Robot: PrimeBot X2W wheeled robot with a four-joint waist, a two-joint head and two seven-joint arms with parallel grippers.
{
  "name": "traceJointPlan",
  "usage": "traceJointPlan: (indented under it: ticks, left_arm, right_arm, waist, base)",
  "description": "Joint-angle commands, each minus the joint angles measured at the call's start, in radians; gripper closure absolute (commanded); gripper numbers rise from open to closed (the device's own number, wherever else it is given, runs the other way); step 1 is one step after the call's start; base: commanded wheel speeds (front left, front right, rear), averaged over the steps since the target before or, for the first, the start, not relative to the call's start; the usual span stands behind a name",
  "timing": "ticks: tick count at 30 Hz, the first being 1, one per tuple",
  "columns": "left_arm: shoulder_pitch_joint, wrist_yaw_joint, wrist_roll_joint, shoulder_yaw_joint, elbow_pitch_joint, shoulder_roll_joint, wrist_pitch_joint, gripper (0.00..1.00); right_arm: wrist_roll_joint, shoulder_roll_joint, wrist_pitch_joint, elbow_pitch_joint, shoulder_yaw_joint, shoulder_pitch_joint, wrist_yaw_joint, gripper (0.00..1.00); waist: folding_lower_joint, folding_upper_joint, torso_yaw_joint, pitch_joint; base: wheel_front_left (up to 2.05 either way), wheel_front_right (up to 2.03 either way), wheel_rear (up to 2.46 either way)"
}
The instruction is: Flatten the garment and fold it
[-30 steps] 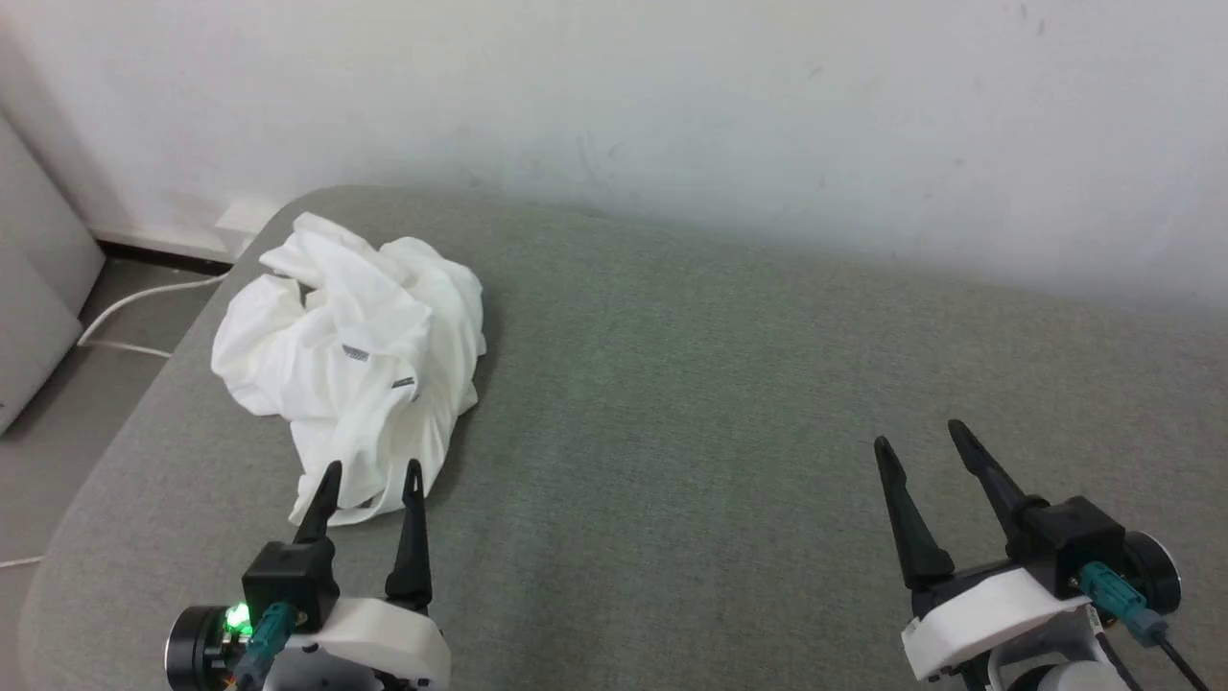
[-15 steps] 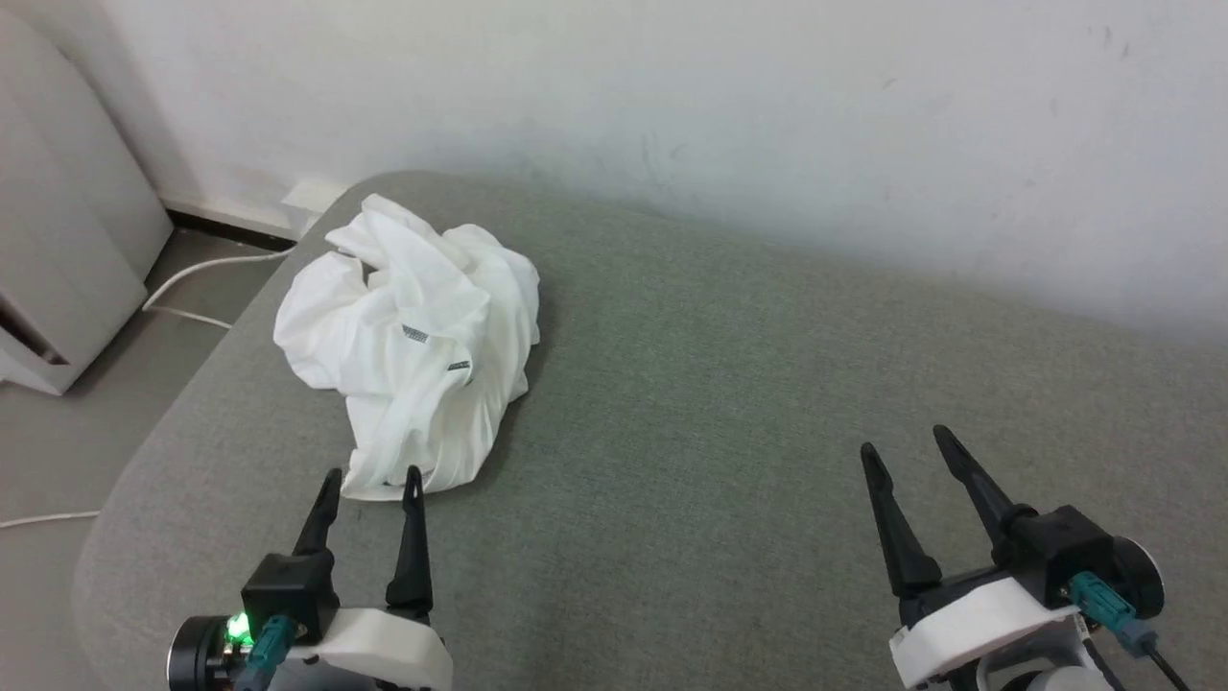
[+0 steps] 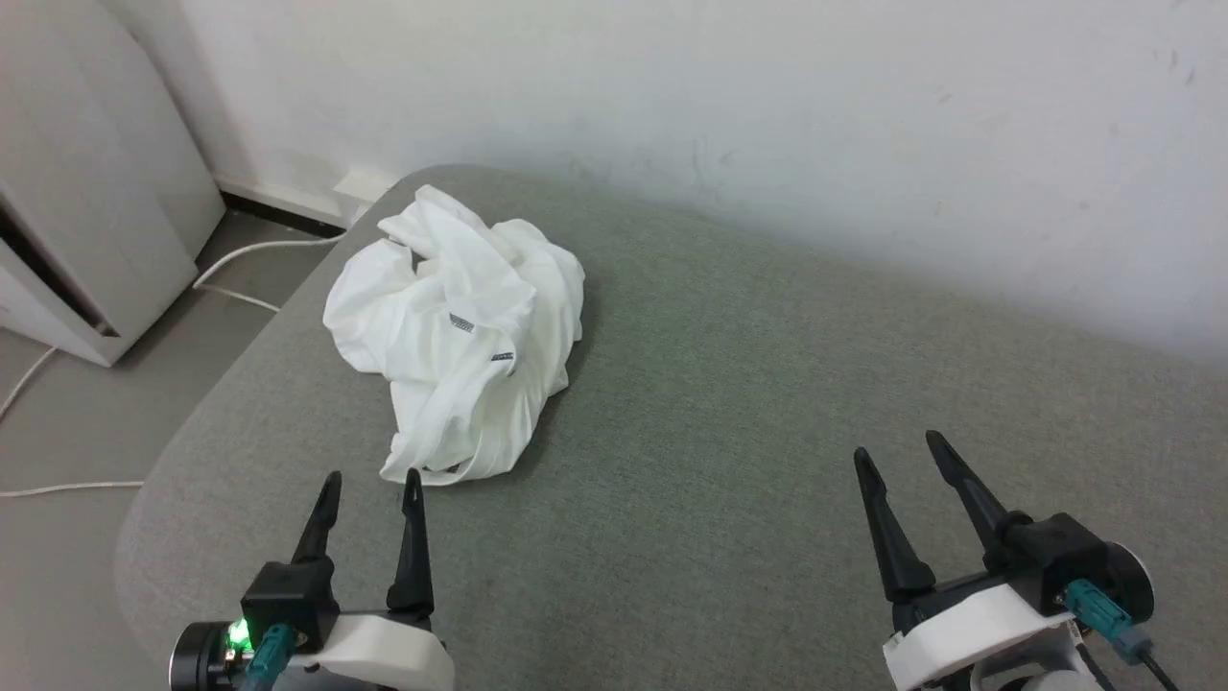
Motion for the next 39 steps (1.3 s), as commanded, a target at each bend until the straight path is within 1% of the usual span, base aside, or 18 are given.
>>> traceJointPlan:
  ticks: [1, 7, 23, 27, 30, 36, 38, 39]
  left_arm:
    - [0.015, 0.006, -0.01, -0.002, 0.005, -0.002, -0.014, 0.0]
    - [0.018, 0.005, -0.015, -0.001, 0.007, -0.002, -0.026, 0.0]
    - [0.026, 0.02, -0.039, -0.017, 0.007, -0.002, -0.06, 0.0]
    - [0.026, 0.024, -0.046, -0.024, 0.007, -0.002, -0.066, 0.0]
    - [0.022, 0.026, -0.049, -0.028, 0.002, -0.002, -0.066, 0.0]
    - [-0.019, 0.01, -0.04, -0.017, 0.008, -0.001, -0.066, 0.0]
    - [-0.041, -0.007, -0.036, -0.012, 0.014, 0.003, -0.066, 0.0]
    - [-0.056, -0.022, -0.038, -0.012, 0.02, 0.006, -0.066, 0.0]
  right_arm:
    - [0.008, 0.003, -0.013, 0.005, 0.005, 0.009, -0.002, 0.0]
    - [0.012, 0.003, -0.025, 0.01, 0.013, 0.008, -0.002, 0.0]
    - [0.013, 0.003, -0.058, 0.026, 0.031, 0.012, -0.002, 0.0]
    - [0.011, 0.004, -0.065, 0.028, 0.035, 0.009, -0.002, 0.0]
    - [0.004, 0.004, -0.065, 0.027, 0.039, 0.003, -0.002, 0.0]
    - [-0.024, 0.004, -0.065, 0.03, 0.048, -0.011, -0.002, 0.0]
    - [-0.035, 0.004, -0.065, 0.029, 0.048, -0.017, -0.002, 0.0]
    - [-0.04, 0.004, -0.065, 0.028, 0.049, -0.021, -0.002, 0.0]
  waist:
    - [0.0, 0.0, 0.015, -0.002]
    - [0.0, 0.0, 0.042, 0.001]
    - [0.0, 0.0, 0.112, 0.018]
    - [0.0, 0.0, 0.126, 0.027]
    - [0.0, 0.0, 0.124, 0.041]
    - [0.0, 0.0, 0.106, 0.071]
    - [0.0, 0.0, 0.095, 0.086]
    - [0.0, 0.0, 0.09, 0.094]
  base:
    - [0.0, 0.0, 0.0]
    - [0.0, 0.0, 0.0]
    - [0.0, 0.0, 0.0]
    - [0.0, 0.0, 0.0]
    - [0.0, 0.0, 0.0]
    - [0.0, 0.0, 0.0]
    - [0.0, 0.0, 0.0]
    - [0.0, 0.0, 0.0]
